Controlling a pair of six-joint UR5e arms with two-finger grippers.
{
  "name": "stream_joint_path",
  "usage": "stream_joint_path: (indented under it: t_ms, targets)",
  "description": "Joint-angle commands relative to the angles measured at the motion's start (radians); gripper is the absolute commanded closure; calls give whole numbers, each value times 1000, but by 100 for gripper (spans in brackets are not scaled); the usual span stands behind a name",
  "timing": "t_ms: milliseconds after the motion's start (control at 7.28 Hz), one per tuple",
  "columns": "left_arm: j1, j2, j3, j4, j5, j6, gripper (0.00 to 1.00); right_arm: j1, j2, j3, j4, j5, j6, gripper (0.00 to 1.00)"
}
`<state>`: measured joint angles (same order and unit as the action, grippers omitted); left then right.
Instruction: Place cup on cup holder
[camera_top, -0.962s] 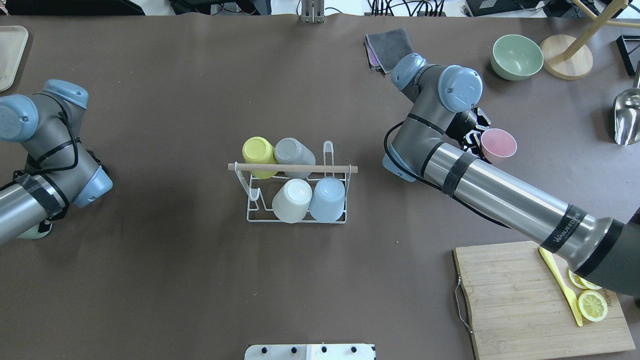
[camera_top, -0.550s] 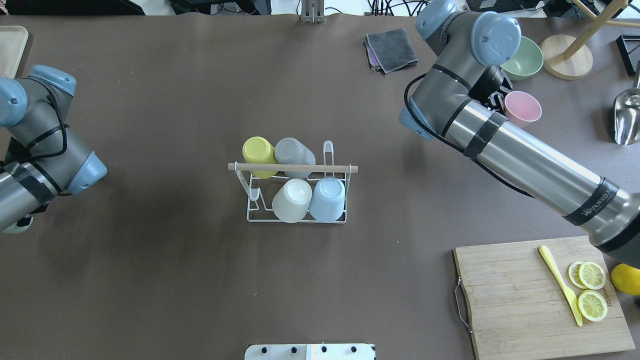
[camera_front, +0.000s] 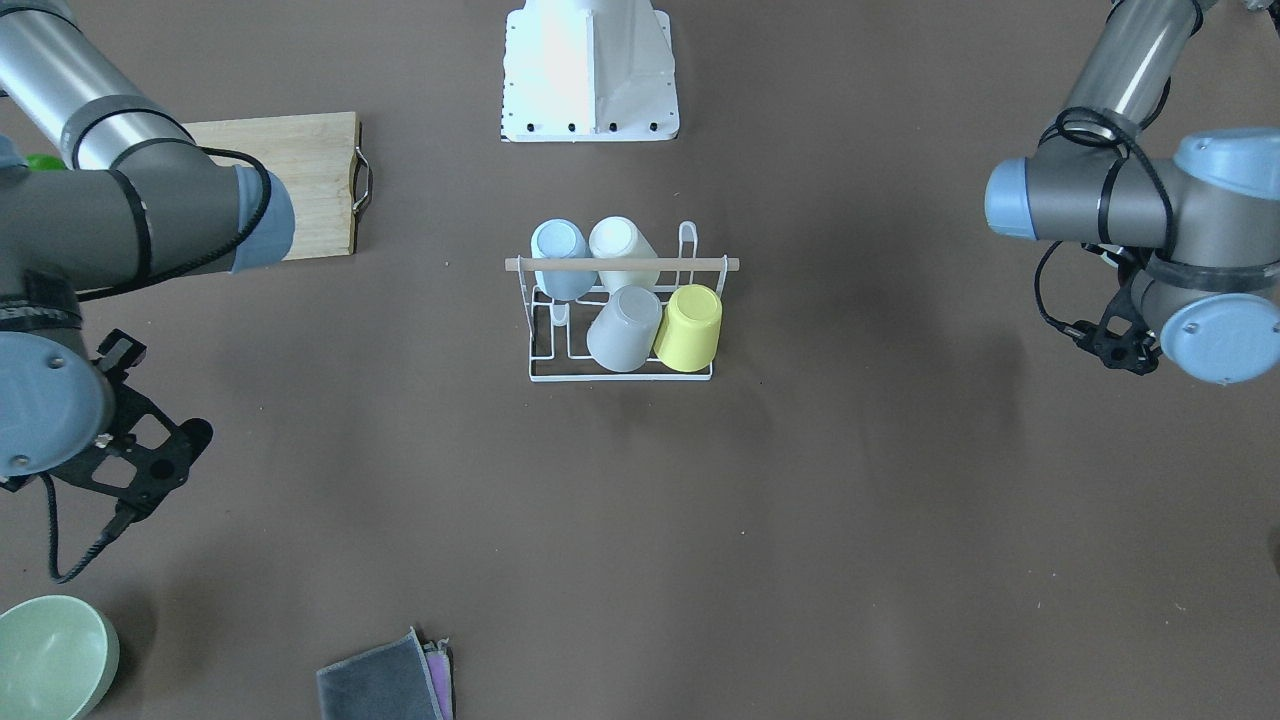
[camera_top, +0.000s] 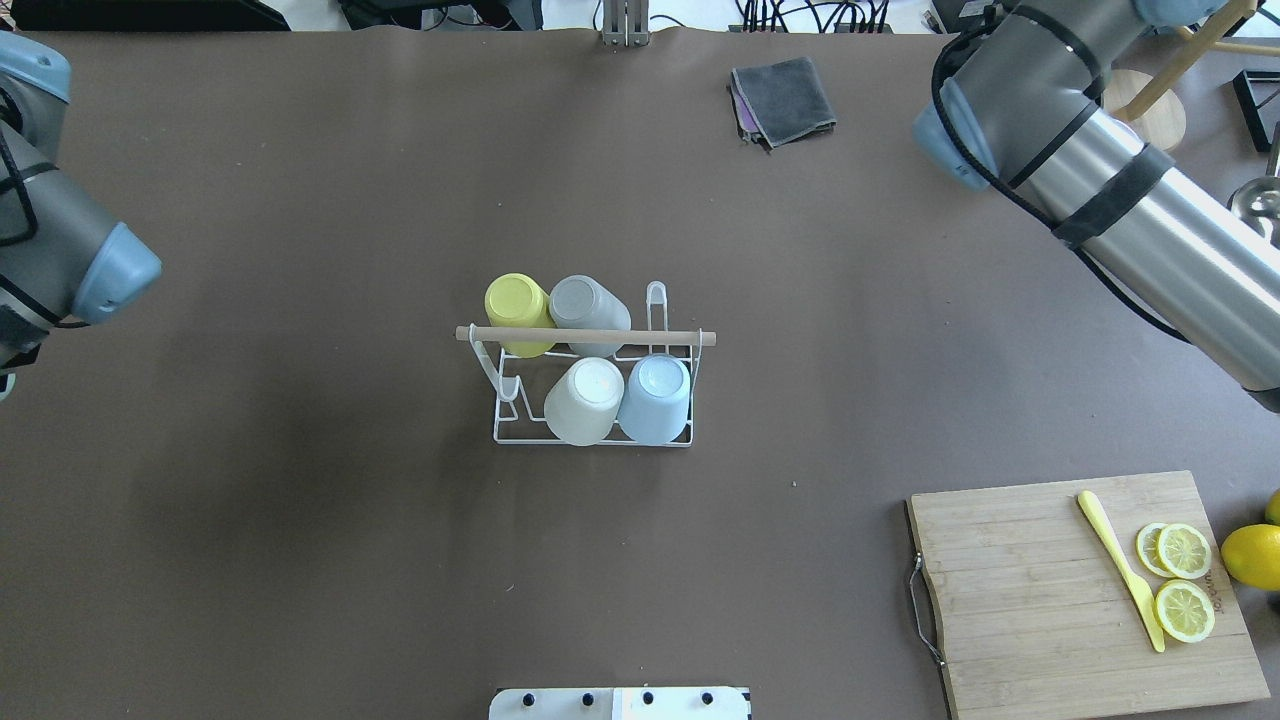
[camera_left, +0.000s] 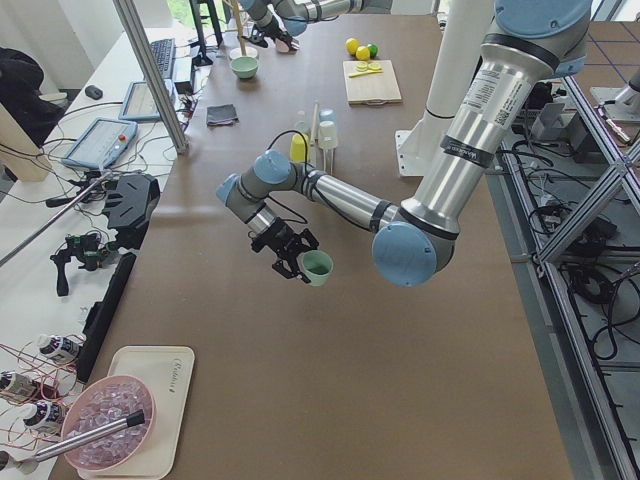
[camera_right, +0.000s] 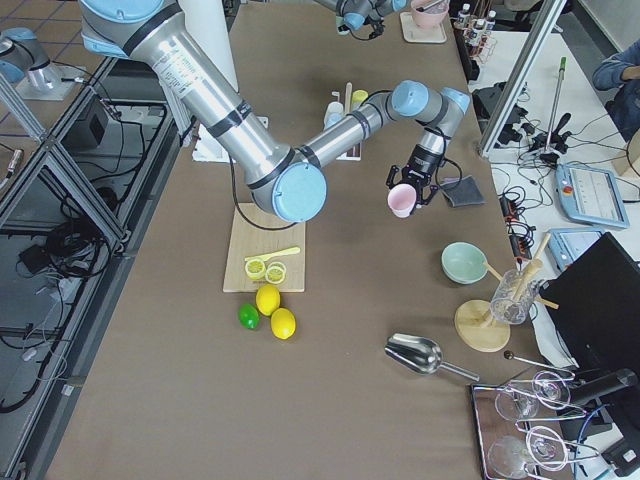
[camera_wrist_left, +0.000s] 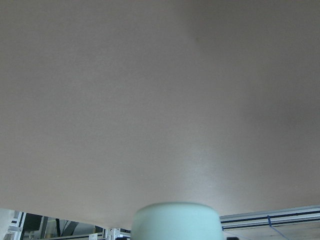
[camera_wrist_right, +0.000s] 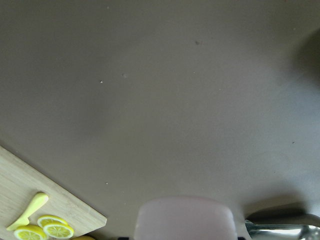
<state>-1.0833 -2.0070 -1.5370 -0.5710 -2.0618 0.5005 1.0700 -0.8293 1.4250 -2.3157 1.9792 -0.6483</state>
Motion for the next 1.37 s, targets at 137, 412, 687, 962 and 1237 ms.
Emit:
stream_joint_path:
  t_ms: [137,412,687,962,1237]
  targets:
    - [-96,-4,-217,-4,3,-124,100,76,-152,214,100,201,172,100]
    - [-92,7,-338,-58,-3,-241,100,100,-249,261,311,406,422,100]
    - [-95,46,-391,-262,-62,-314,100,88,-254,261,396,516,487,100]
    - [-95,71,-428,-535,-99,-501,100,81,-290,232,679,524,700,100]
    - [-81,97,-407,-886,-104,-719,100,80,-301,207,795,570,760,100]
